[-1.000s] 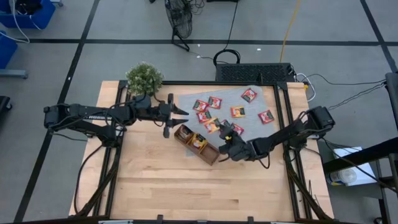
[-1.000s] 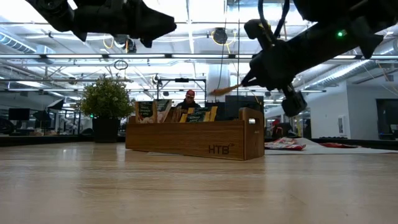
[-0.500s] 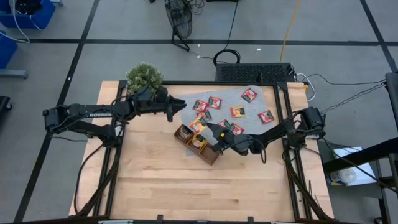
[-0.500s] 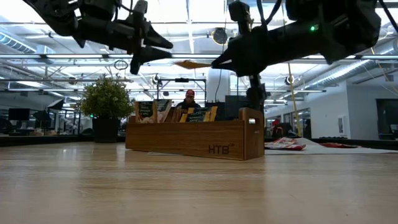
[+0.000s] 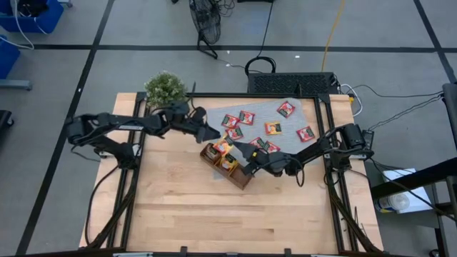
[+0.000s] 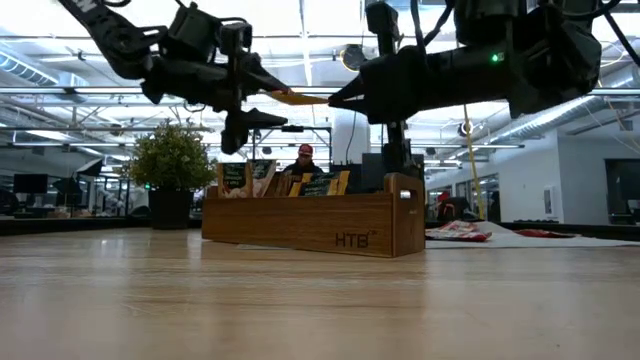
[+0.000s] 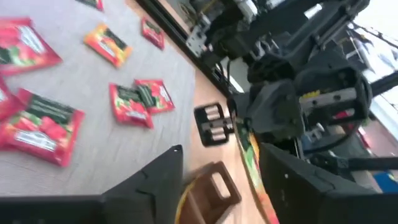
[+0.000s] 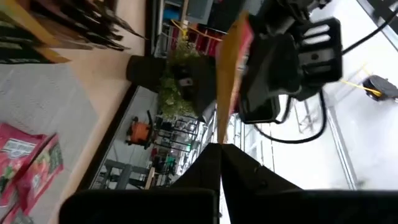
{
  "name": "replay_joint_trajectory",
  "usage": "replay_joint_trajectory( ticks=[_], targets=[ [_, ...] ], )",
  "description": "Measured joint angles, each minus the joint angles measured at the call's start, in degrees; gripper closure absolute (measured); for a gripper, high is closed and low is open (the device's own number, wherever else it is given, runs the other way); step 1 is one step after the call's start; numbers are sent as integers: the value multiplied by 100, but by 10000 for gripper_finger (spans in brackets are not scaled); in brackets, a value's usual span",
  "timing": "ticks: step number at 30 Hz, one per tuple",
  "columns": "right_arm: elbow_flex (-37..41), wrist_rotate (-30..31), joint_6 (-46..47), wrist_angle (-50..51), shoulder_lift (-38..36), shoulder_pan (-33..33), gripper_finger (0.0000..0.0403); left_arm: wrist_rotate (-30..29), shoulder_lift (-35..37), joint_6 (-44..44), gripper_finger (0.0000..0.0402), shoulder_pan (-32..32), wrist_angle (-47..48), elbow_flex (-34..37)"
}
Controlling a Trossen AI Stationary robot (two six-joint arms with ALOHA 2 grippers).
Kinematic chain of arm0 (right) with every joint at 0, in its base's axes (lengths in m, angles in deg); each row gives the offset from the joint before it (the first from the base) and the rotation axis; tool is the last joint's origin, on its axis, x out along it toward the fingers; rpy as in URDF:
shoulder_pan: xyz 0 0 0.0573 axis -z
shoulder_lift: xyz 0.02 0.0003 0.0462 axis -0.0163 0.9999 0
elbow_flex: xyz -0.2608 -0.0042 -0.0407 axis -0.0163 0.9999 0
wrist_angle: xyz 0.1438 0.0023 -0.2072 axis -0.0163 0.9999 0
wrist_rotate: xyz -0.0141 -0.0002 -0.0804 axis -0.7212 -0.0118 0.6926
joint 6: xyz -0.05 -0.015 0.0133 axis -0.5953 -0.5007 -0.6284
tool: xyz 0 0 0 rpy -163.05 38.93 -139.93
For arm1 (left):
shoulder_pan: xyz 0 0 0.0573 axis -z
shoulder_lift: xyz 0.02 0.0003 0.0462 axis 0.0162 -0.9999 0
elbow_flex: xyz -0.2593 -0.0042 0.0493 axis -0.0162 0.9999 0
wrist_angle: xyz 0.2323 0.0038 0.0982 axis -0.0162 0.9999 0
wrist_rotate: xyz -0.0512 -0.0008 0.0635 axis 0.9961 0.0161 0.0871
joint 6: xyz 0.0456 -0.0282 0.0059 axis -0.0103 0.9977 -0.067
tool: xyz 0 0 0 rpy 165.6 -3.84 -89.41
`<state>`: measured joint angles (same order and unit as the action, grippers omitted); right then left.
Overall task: Pick & Place Tea
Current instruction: Put the yellow tea bag into the middle section of the wooden organizer
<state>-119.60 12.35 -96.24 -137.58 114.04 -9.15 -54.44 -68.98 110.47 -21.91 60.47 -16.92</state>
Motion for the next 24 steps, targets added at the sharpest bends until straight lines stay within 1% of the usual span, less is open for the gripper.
replay_joint_trajectory(
  ticks=[3,7,12,20,24],
  targets=[
    [0,-4,-116,-48,-2,0,403,138,-132,50,176,41,-63,-107],
    [0,-4,-76,-38,0,2,403,146,-170,93,180,98,-155,-238],
    [0,-38,-58,-34,-2,2,403,151,-172,64,206,205,-155,-314],
    [0,-297,63,-30,-2,15,403,65,-266,-21,257,234,-196,-314],
    [0,-303,66,-32,-2,15,403,-146,-372,-162,278,234,-294,-322]
  ],
)
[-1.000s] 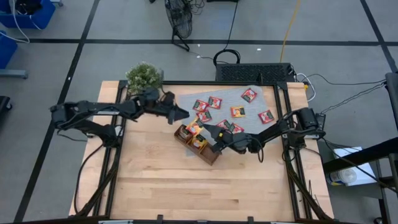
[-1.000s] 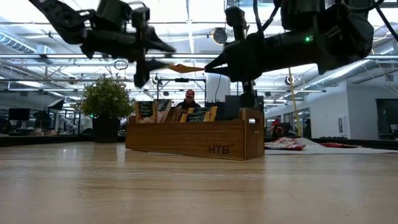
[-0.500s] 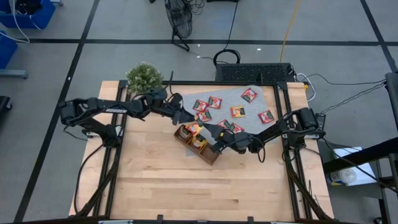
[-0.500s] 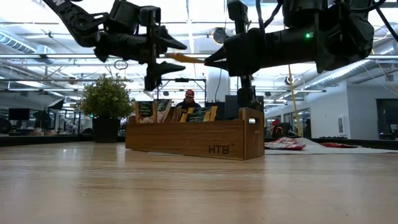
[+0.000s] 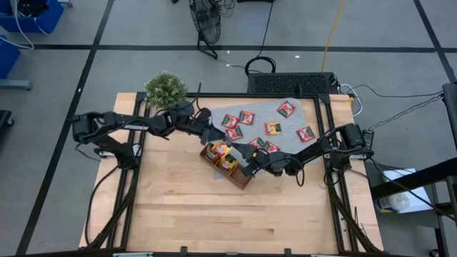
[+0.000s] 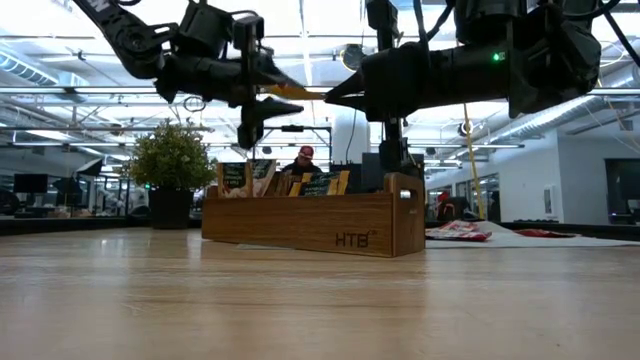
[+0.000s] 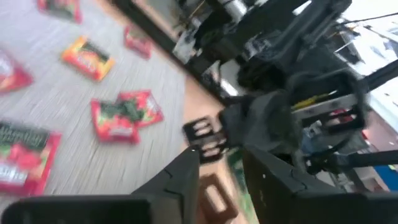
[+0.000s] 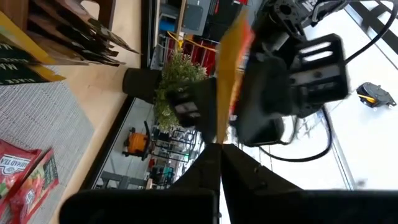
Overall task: Pick & Place Tea
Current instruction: Put the yellow tea bag into the middle section of the wooden organizer
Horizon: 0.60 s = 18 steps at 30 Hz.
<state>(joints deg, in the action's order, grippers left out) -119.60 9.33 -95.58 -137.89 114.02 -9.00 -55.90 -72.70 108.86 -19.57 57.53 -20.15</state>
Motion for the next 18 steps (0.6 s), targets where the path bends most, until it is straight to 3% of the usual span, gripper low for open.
replay_joint_trajectory(
  ticks=[7,11,13,18],
  targets=[
    [0,3,4,-2,0,23,403,441,-265,86,324,12,-266,4],
    [0,16,43,0,0,22,403,658,-444,-103,375,34,-519,0],
    [0,16,226,0,0,22,403,796,-458,-372,393,2,-659,0],
    [-12,9,1277,-60,-9,22,403,1158,-372,-1043,397,-36,-1066,6]
  ],
)
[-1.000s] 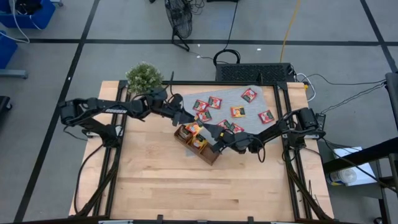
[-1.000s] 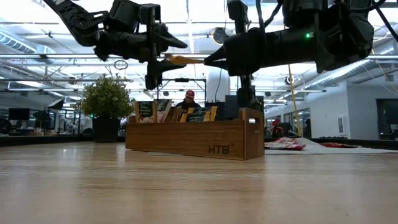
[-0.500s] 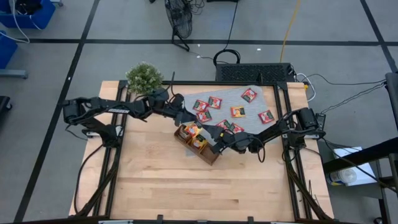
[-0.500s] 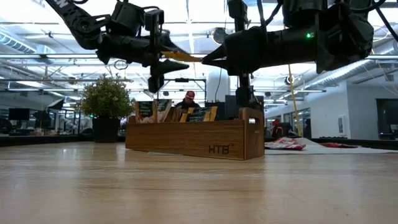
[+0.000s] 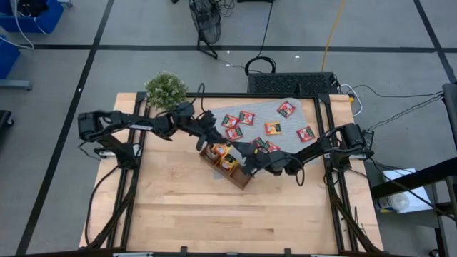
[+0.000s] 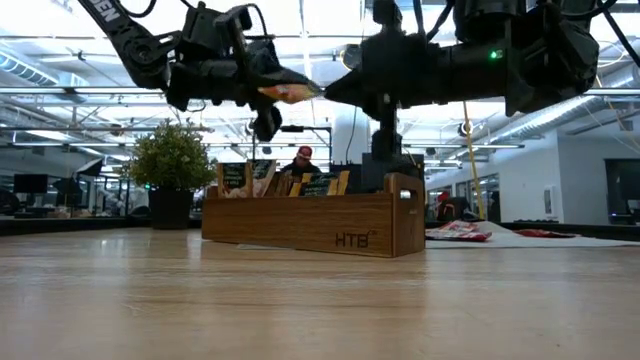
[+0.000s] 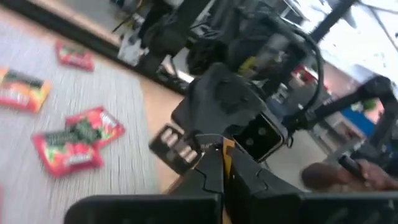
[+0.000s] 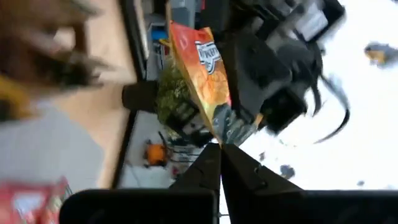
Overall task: Pick & Place Tea
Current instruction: Put the yellow tea bag into the middle section of the wooden organizer
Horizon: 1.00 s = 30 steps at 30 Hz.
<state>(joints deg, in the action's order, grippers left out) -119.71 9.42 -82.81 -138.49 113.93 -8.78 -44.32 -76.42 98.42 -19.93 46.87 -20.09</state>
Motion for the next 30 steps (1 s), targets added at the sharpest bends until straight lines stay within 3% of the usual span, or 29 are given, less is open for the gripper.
replay_joint_trajectory(
  ticks=[7,11,19,30],
  targets=[
    [16,43,3953,46,10,17,403,79,649,-1933,399,-8,-84,-7],
    [12,345,5135,48,7,83,403,315,983,-2916,399,6,358,-6],
    [16,2124,5540,25,-250,313,403,221,957,-4254,400,275,1174,108],
    [110,2567,5671,15,-961,486,403,616,932,-5700,400,725,1079,693]
  ],
)
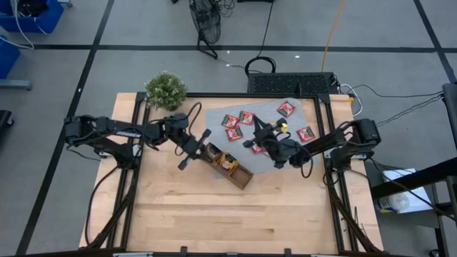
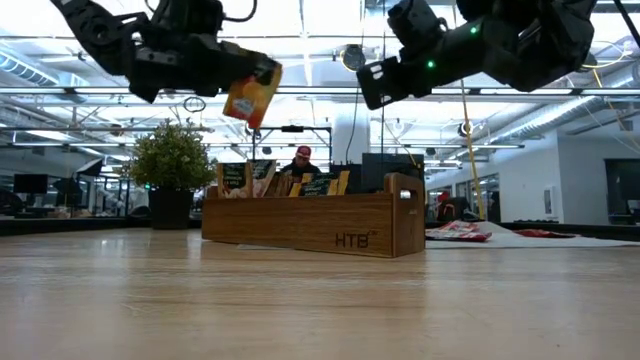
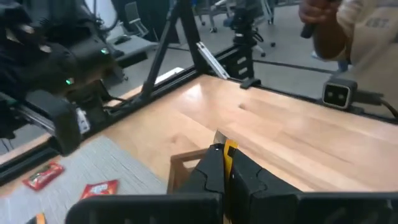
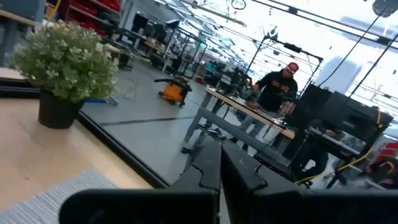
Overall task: Pick & Place Tea
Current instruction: Put the yellow tea bag into the middle section of the wooden organizer
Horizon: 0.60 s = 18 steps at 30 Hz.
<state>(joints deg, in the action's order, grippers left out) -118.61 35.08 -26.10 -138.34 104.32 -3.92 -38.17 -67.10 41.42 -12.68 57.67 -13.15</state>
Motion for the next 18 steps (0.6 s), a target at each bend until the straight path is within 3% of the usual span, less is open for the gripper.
replay_joint_trajectory(
  ticks=[9,16,18],
  targets=[
    [66,-15,533,218,-31,1,403,2,-201,-544,400,348,-1667,708],
    [66,-21,975,612,-31,1,403,8,-836,-270,398,363,-2668,602],
    [66,-280,1098,722,-31,1,403,17,-985,-201,400,363,-2683,507]
  ],
)
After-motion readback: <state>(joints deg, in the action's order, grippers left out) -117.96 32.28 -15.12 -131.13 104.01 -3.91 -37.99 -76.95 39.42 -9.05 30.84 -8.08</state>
